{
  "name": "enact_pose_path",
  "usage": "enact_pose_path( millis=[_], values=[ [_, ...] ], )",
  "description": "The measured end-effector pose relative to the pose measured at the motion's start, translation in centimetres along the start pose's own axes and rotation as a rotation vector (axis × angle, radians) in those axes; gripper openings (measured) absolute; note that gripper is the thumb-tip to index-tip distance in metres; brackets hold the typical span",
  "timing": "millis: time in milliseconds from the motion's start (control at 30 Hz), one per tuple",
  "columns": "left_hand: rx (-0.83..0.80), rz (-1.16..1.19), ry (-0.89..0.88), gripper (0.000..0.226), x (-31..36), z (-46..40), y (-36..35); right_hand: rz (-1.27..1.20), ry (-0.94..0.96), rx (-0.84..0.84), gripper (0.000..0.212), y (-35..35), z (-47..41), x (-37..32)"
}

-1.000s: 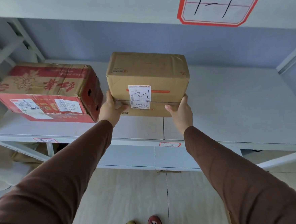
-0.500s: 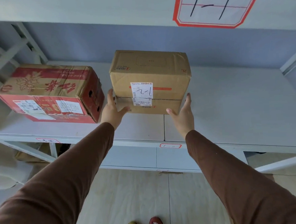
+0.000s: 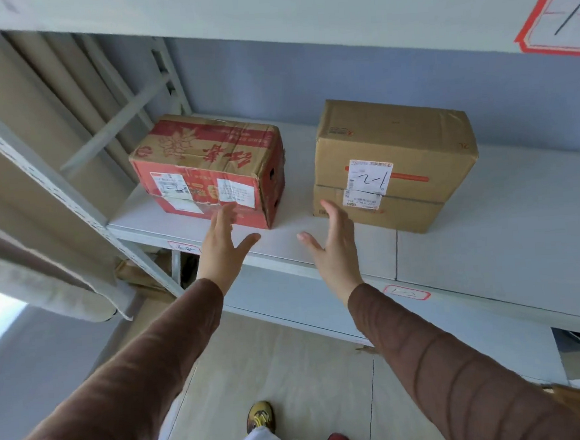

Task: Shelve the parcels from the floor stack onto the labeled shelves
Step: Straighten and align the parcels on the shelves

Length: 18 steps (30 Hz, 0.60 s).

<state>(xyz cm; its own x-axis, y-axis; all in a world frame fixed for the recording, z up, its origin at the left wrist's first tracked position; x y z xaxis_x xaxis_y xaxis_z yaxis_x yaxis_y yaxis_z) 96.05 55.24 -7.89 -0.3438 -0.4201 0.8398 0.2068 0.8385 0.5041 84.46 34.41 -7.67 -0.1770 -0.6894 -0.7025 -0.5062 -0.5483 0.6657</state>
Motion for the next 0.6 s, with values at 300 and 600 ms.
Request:
enact_pose_path(
  millis=[300,600],
  values=[
    [0.288,0.047,0.125,0.100,-9.8,-6.1,12.5,-0.069,-0.149,-0.147,0.100,-9.4,-4.5,-4.7],
    [0.093,0.311,0.221,0.071,-14.5,-11.9,12.1,-0.077,-0.227,-0.155,0.083,-12.2,-8.0,-3.8]
  ],
)
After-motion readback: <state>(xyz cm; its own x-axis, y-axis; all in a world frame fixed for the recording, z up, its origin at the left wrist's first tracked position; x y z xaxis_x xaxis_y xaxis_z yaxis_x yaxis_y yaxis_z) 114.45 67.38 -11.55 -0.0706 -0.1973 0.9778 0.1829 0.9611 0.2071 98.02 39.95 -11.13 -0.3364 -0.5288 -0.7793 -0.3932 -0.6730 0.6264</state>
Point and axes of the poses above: each hand's wrist, its own z-axis away from the middle knuckle, its own y-axis out of the back of the hand, x = y × z, the point moved 10 cm from there along -z, towards the middle knuckle, and after that the axes turned 12 degrees about z, right-handed, at the moved point
